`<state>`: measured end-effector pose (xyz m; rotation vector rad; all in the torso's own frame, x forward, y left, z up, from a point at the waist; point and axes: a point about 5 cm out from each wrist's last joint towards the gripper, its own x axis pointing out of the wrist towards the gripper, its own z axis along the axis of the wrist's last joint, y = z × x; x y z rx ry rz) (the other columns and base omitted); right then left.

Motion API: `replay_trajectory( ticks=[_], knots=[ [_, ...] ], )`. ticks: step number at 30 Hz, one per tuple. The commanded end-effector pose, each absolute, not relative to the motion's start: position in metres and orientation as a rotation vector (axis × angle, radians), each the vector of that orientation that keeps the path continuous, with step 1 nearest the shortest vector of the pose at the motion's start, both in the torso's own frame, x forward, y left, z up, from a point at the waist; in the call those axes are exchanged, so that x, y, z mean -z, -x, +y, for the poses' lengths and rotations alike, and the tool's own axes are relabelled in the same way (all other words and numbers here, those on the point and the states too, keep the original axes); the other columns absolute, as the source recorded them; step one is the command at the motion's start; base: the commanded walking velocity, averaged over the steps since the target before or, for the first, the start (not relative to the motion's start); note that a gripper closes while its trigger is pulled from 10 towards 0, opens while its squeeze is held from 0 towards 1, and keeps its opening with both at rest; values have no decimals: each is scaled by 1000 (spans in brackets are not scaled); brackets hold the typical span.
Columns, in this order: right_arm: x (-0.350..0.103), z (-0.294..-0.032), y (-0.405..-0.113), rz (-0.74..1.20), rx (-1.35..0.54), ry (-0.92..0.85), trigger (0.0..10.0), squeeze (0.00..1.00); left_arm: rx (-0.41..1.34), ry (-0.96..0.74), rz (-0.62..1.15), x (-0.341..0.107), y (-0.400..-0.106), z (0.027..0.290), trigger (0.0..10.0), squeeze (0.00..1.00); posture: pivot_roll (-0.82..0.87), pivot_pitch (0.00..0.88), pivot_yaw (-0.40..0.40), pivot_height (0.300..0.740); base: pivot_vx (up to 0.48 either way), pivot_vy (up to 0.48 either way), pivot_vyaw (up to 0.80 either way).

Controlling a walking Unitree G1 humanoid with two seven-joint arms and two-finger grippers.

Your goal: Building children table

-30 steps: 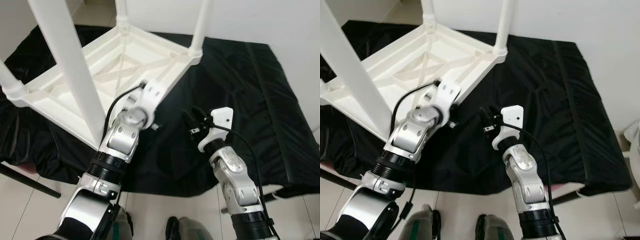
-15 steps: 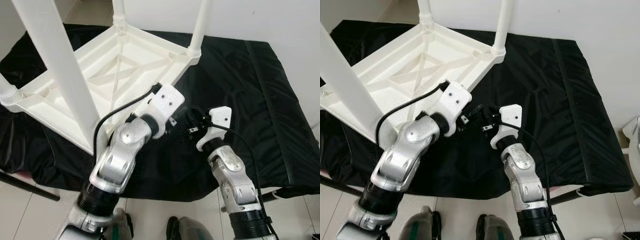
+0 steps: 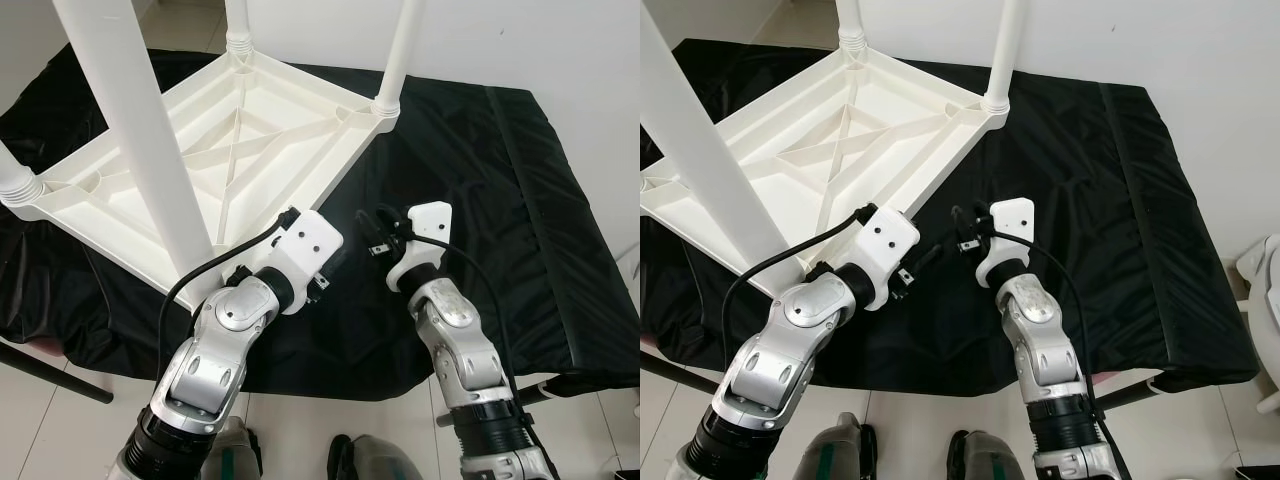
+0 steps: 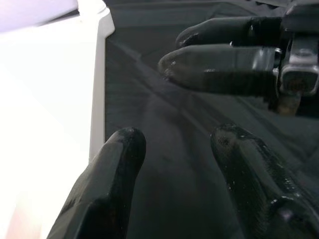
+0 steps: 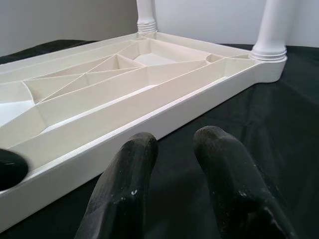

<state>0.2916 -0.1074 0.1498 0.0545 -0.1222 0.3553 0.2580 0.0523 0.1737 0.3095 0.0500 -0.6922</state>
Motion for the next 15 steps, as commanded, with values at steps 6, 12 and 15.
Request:
replay_trajectory(
  ticks=[6, 12, 15],
  knots=[
    [-152, -106, -292, -128, -360, -68, 10000, 0, 467, -317, 199, -152, -285, 50, 10000, 0, 28, 49, -51, 740, 0, 0, 0],
    [-149, -109, -297, -99, -301, -52, 10000, 0, 424, -322, 219, -152, -292, 52, 10000, 0, 5, 58, -36, 740, 0, 0, 0],
    [-149, -112, -303, -94, -253, -37, 10000, 0, 408, -308, 229, -153, -295, 51, 10000, 0, 4, 65, -34, 740, 0, 0, 0]
  ],
)
